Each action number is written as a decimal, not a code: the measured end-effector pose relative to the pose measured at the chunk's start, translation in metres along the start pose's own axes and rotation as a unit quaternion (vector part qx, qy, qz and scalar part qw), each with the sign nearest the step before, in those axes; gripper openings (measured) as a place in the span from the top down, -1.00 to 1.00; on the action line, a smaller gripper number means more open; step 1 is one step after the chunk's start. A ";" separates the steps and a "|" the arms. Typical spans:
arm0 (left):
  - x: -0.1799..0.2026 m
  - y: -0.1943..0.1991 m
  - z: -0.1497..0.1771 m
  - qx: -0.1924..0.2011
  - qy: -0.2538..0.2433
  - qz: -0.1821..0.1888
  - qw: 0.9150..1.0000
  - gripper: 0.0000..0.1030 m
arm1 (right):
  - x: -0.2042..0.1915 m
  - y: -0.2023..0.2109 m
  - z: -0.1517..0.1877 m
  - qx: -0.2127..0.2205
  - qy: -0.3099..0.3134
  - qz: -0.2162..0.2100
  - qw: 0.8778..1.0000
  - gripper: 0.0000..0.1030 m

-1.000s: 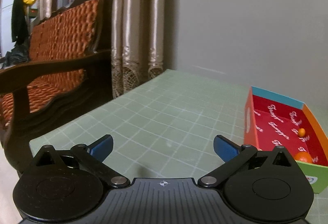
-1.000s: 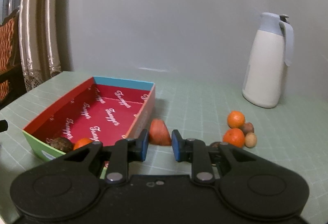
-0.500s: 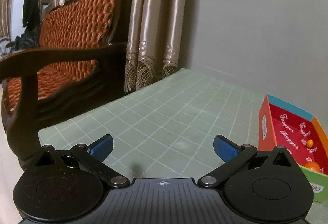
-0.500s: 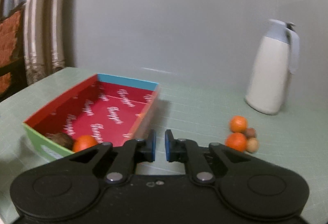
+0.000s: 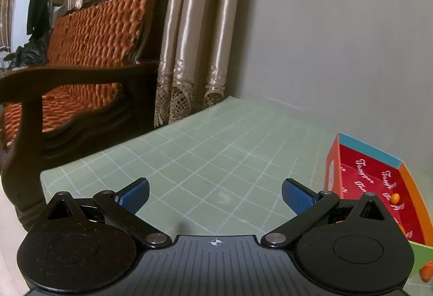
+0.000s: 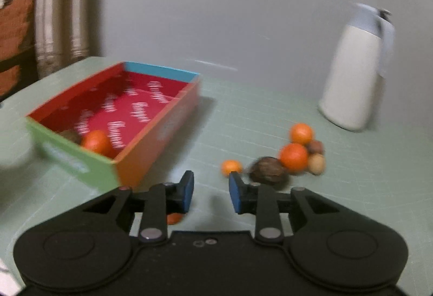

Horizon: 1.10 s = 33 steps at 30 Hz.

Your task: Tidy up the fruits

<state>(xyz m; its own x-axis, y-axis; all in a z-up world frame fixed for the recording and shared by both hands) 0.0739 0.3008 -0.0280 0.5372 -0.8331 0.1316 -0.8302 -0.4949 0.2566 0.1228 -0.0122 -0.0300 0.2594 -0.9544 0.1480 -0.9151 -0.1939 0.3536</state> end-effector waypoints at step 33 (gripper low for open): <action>-0.010 -0.002 0.007 -0.018 -0.033 -0.006 0.999 -1.00 | -0.030 -0.008 -0.029 0.057 -0.043 -0.022 0.997 0.46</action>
<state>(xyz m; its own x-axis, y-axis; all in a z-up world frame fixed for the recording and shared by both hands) 0.0692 0.3086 -0.0361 0.5348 -0.8425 0.0647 -0.8174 -0.4963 0.2926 0.1312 0.0246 -0.0102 0.2768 -0.9595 0.0524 -0.9339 -0.2557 0.2499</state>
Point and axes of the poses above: each gripper's, at about its wrist camera, not at the fingertips, and y roughly against the way its jaws point, x to its right, z to its underside, the point moved 8 cm from there along -y, roughly the way its jaws point, and after that the axes turned 12 degrees about x, right-handed, at the moved point
